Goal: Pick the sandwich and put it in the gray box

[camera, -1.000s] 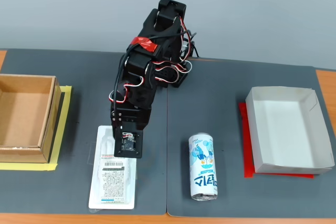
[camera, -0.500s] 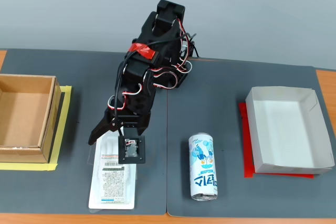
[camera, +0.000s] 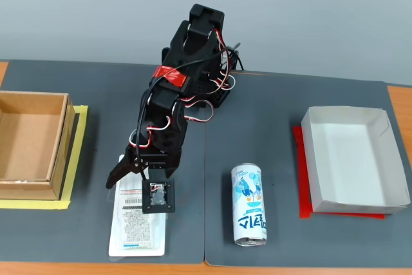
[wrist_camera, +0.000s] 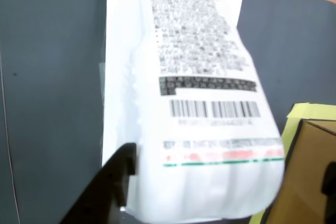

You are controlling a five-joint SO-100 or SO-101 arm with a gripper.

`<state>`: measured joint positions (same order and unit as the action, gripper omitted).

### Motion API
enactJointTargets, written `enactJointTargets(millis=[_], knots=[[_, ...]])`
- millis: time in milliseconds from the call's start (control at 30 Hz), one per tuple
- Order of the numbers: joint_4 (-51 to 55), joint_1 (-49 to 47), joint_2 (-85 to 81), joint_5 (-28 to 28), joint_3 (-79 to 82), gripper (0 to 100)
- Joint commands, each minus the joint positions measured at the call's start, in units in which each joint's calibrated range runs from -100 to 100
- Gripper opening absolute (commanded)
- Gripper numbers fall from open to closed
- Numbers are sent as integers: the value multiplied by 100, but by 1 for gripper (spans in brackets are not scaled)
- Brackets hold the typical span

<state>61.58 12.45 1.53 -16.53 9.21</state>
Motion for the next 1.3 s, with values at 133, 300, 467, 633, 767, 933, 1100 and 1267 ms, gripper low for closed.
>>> enactJointTargets(millis=[133, 300, 467, 633, 767, 933, 1100, 1267], knots=[[-73, 4, 165, -22, -174, 38], [-73, 41, 411, -22, -174, 38], [-73, 49, 657, -22, -174, 38], [-81, 49, 809, -22, -174, 38], [-81, 49, 869, -22, -165, 37], [-73, 56, 886, -22, -156, 21], [-73, 153, 869, -27, -20, 5], [-73, 310, 784, -27, 314, 2]])
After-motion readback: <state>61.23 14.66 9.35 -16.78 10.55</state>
